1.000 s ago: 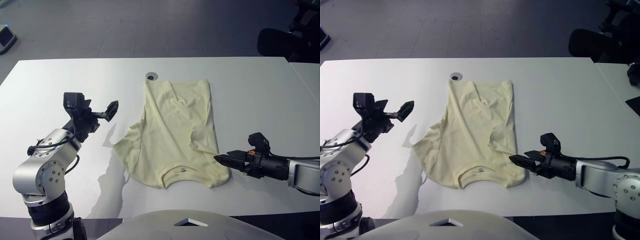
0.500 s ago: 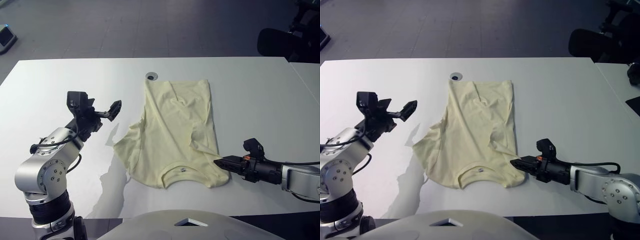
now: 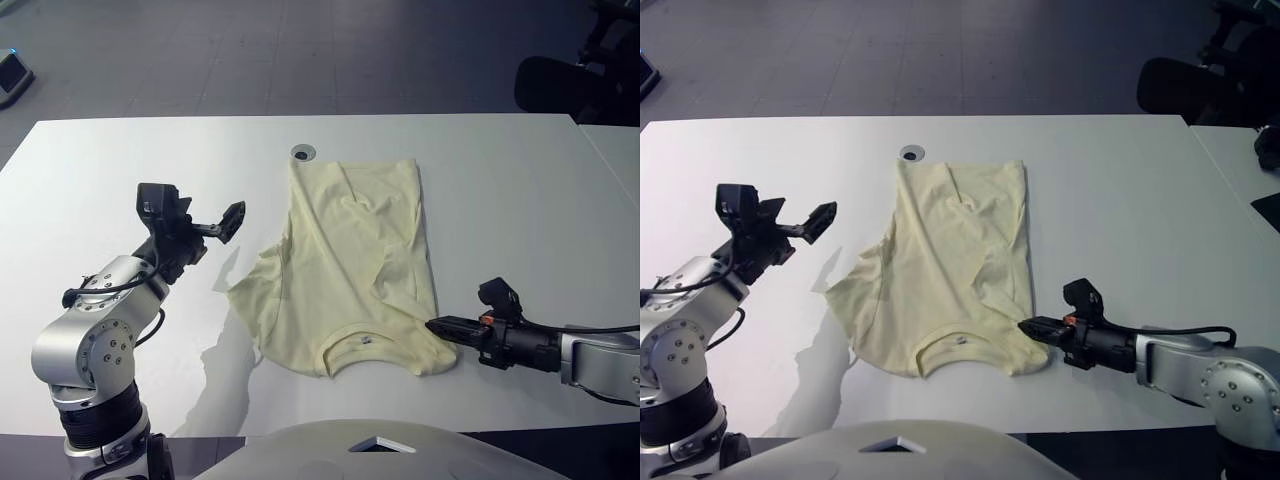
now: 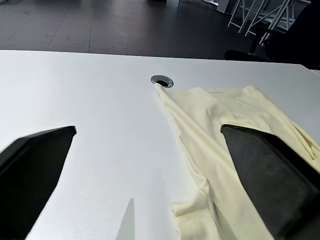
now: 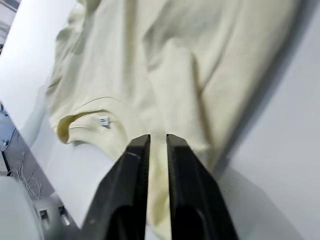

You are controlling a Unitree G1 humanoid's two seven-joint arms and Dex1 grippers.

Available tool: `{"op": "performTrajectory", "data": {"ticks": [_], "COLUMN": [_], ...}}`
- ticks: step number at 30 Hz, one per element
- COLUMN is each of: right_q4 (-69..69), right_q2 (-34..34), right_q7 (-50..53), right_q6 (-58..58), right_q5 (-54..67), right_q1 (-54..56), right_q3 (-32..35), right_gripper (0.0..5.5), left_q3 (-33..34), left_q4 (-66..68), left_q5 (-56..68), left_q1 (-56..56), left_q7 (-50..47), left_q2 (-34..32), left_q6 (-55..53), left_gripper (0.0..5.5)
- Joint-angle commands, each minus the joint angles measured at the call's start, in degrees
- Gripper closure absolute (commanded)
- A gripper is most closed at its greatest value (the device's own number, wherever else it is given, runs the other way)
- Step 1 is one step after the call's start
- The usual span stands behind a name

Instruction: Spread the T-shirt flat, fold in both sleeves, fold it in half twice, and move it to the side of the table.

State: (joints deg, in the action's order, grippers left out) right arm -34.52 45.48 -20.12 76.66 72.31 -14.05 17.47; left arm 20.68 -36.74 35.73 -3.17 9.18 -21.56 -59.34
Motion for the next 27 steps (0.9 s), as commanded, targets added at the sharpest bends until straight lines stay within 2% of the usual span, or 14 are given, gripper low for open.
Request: {"op": "performTrajectory", "data": {"ticks": [1, 3, 6, 9, 13, 15, 18, 22, 27], "right_q4": [-1.04, -0.52, 0.83, 1.83, 1.20, 0.75, 0.29, -0.28, 1.06], "right_q2": [0.44, 1.03, 1.08, 0.35, -0.97, -2.06, -2.30, -1.56, 0.28], "right_q7": [0.30, -0.19, 1.84, 8.59, 17.10, 20.59, 23.33, 25.17, 25.35], "right_q6": [0.17, -0.55, -3.28, -7.95, -12.66, -14.73, -17.25, -19.55, -20.31], "right_q5": [0.36, 1.61, 7.48, 13.81, 16.57, 16.56, 17.47, 19.04, 19.75], "right_q1": [1.57, 3.30, 7.00, 9.02, 5.62, 3.01, 1.77, 1.19, 2.80], "right_q3": [-2.65, -1.74, 3.01, 7.10, 8.52, 8.64, 8.39, 7.86, 5.83], "right_gripper": [5.31, 5.03, 4.64, 4.10, 3.47, 3.13, 2.64, 1.92, 1.14], "left_q3": [-0.31, 0.05, 2.28, 7.26, 11.48, 11.55, 8.20, 4.37, 3.56], "left_q4": [-0.22, -0.58, -0.90, -1.96, -1.99, -0.09, 2.42, 5.91, 5.36], "left_q5": [-0.29, -0.04, 1.76, 6.30, 12.99, 16.70, 16.13, 14.06, 15.64], "left_q1": [0.88, 1.68, 3.36, 6.59, 10.10, 11.33, 13.59, 13.86, 16.55], "left_q7": [-0.26, -0.06, 0.60, 0.76, 1.10, 3.04, 5.67, 6.74, 7.05], "left_q2": [-0.64, -0.84, -1.10, -0.04, 0.39, -0.63, -4.18, -4.87, -2.92], "left_q6": [-0.16, -0.43, -1.87, -5.24, -11.10, -15.15, -16.71, -15.12, -14.49], "left_gripper": [0.10, 0.10, 0.10, 0.10, 0.10, 0.10, 0.10, 0.85, 1.70]}}
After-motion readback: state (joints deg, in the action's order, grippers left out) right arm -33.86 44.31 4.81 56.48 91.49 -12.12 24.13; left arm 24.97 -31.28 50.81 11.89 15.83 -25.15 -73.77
